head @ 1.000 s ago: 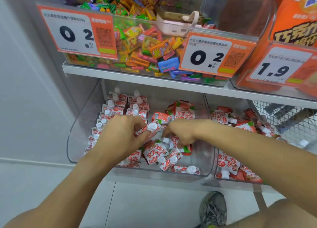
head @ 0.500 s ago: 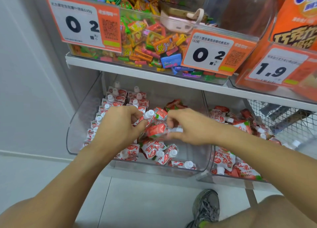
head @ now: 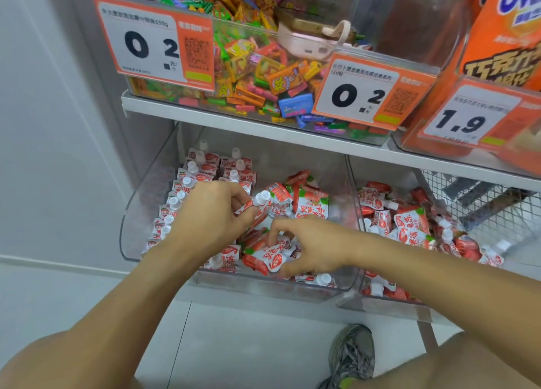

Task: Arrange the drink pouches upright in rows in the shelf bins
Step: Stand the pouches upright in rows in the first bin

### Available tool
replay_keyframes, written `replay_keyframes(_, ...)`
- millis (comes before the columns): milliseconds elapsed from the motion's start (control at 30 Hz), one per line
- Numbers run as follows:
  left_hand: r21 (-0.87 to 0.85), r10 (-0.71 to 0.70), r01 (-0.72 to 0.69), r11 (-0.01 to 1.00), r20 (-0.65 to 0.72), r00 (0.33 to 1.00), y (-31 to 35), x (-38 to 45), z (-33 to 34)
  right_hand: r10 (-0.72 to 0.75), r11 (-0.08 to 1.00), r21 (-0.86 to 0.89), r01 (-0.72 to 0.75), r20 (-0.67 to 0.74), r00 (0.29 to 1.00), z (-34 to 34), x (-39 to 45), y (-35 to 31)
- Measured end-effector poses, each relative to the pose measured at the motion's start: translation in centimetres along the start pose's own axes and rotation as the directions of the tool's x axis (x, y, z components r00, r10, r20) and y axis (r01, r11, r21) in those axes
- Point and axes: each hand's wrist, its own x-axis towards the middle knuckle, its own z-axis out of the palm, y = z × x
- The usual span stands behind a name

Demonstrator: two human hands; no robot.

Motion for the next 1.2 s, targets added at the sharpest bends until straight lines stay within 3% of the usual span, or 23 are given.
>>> replay_keyframes(200,-0.021,0.014,-0.015,1.0,-0.024,1.0,0.3,0.1,0.2,0.185,0.98,-0.051,-0.194,-0.141,0.973,-2.3,-1.7,-0.3)
replay_keyframes(300,-0.044,0.026,-0.028,0.999,-0.034,0.999,0.7,0.2,0.7,0.274,0.922,-0.265,-0.282,-0.066,0.959,-3.4,-2.2,-0.2)
replay_keyframes(500,-0.037,0.045,-0.044,0.998,0.009,0.999,1.2,0.4,1.8,0.3,0.84,-0.504,-0.201,0.121,0.946,-3.3,-0.6,0.0)
replay_keyframes(600,-0.026,0.039,-0.038,0.999,0.011,0.999,0.9,0.6,1.8,0.257,0.885,-0.42,-0.202,0.078,0.963,-4.9,0.7,1.3)
replay_keyframes(700,-0.019,0.042,-0.043,0.999,-0.012,0.999,0.8,0.7,1.7,0.2,0.924,-0.322,-0.206,-0.051,0.979,-5.4,3.0,3.0)
replay_keyframes(1033,-0.043,0.046,-0.046,0.998,-0.006,0.999,0.7,0.8,1.8,0.264,0.904,-0.383,-0.192,0.145,0.954,-2.9,7.3,5.5)
replay_keyframes(1200,-0.051,0.048,-0.048,0.998,0.003,0.999,0.9,0.7,1.9,0.226,0.916,-0.343,-0.209,0.012,0.974,-3.9,6.6,5.2)
